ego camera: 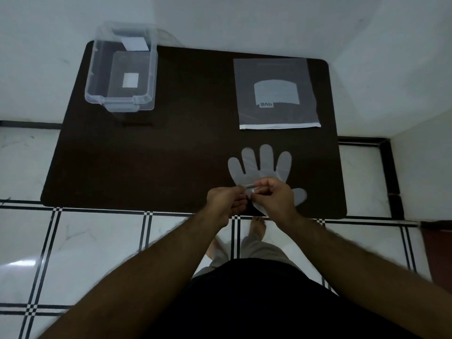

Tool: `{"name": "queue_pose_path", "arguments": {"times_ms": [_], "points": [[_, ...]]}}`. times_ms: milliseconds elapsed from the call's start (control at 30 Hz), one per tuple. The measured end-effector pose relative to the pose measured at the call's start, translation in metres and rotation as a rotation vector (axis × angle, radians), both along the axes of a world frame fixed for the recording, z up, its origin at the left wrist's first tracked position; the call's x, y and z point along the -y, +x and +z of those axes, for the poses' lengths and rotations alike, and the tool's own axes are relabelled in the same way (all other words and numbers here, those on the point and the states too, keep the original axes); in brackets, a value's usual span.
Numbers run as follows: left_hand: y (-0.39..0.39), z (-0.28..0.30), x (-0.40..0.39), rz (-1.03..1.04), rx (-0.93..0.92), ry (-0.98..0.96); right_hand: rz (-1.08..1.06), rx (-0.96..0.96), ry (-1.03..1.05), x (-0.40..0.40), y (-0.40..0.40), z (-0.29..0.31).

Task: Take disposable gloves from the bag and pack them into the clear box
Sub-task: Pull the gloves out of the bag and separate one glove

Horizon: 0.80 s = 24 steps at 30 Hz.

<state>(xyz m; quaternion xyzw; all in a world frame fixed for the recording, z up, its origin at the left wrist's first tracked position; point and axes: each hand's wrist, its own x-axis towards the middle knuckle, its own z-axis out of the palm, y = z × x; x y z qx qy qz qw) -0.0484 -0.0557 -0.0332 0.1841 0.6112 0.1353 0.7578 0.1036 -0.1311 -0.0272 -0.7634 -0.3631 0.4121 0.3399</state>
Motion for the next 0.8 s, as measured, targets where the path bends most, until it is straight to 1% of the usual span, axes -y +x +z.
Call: {"name": "queue_pose_path", "arguments": {"times_ms": [133, 333, 500, 567, 633, 800], "points": [[0.009, 0.000, -0.005, 0.015, 0.016, -0.032, -0.031, -0.095, -0.044, -0.001, 0.003, 0.000], [0.014, -0.003, -0.012, 0.041, -0.013, -0.027, -0.148, -0.313, -0.079, -0.005, 0.010, 0.007], [0.012, -0.005, -0.012, -0.007, -0.044, 0.019, -0.307, -0.456, -0.104, -0.009, 0.015, 0.008], [0.009, -0.006, -0.011, -0.078, -0.093, 0.088, -0.385, -0.477, -0.123, -0.011, 0.017, 0.007], [0.005, -0.010, -0.008, -0.177, -0.183, 0.200, -0.448, -0.464, -0.128, -0.012, 0.021, 0.006], [-0.013, -0.020, -0.004, -0.462, -0.422, 0.572, -0.522, -0.484, -0.112, -0.009, 0.031, 0.012]]}}
